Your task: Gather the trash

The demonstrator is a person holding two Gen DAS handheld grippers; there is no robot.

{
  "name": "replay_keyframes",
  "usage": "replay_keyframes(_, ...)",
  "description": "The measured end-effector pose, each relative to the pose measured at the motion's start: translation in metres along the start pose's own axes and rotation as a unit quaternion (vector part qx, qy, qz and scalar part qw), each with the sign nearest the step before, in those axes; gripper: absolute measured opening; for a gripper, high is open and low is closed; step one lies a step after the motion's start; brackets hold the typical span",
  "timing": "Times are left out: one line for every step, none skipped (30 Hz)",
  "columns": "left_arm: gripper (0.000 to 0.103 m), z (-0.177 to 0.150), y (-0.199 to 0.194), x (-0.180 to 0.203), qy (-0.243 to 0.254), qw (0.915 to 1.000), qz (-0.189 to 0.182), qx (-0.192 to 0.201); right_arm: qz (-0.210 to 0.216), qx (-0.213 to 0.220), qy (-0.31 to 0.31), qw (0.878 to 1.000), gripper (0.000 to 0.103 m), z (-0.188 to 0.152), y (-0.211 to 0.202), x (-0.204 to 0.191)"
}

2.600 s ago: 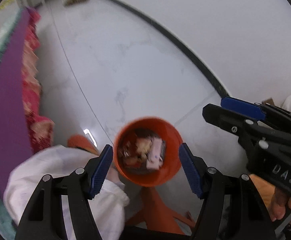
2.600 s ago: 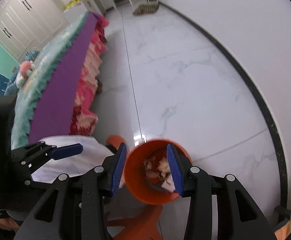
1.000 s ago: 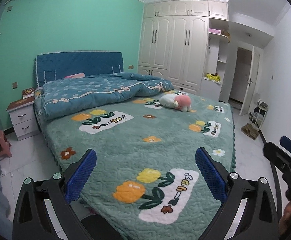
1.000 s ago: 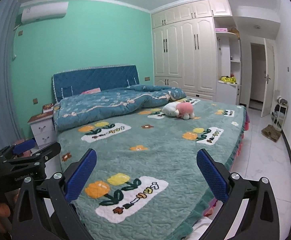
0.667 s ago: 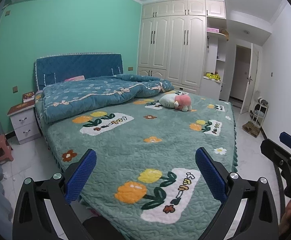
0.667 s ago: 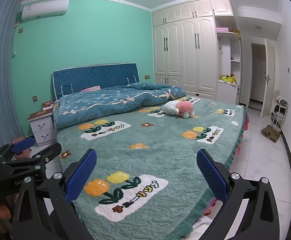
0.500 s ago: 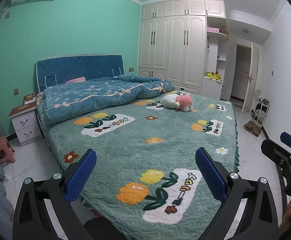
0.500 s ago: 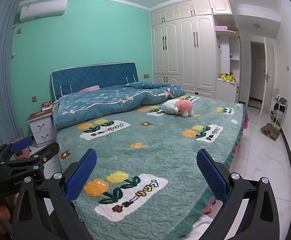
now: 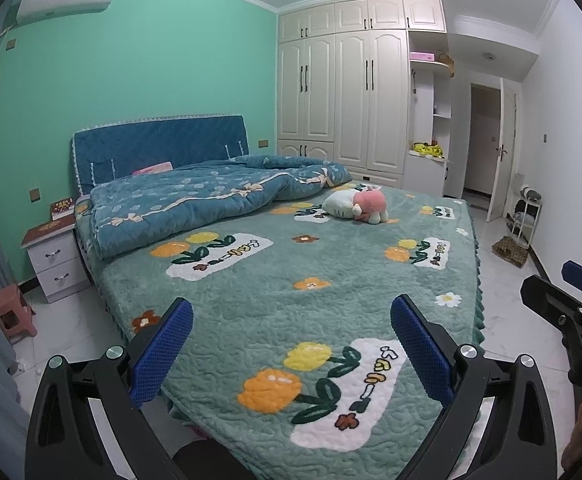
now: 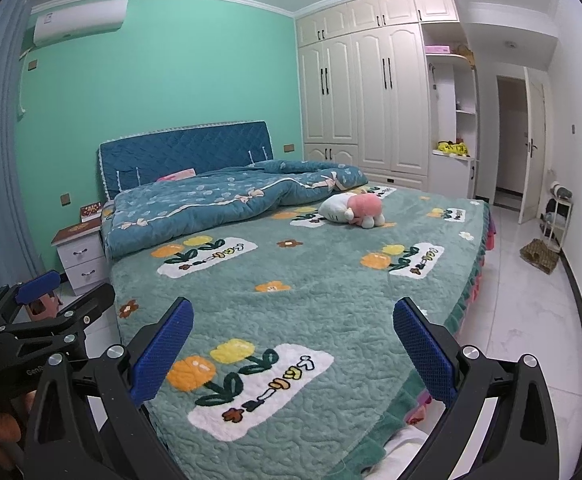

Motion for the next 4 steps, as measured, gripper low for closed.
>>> replay_keyframes(0.098,0.0000,0.0006,-0.0005,0.000,1.0000,-0.001,-0.001,0.000,0.000,0.000,1.000,0.098,-0.0001,0.0002,0.0001)
replay_keyframes(0.098,-0.0004,0.0014,-0.0005,-0.001,1.0000,-0.002,-0.002,0.000,0.000,0.000,1.000,0.098,-0.0001,0.0002,0.0001)
replay_keyframes(0.098,-0.0006,0.0018,-0.0012,-0.003,1.0000,-0.001,-0.003,0.001,0.000,0.000,1.000,0.098,-0.0007,0.0006,0.0000)
replay_keyframes(0.098,-0.0005,0.0022,-0.0019,-0.004,1.0000,-0.002,-0.004,0.000,-0.001,0.000,1.000,0.098,-0.0008,0.0010,0.0001)
Point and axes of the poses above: each gripper's, at about its wrist camera, not at the fingertips, and y roughly the way its jaws point, x to its right, z to its top, the point moved 6 cm from there along y, roughly the way its jaws point, and after that the axes turned 7 degrees about -x, right-handed, at the moved point
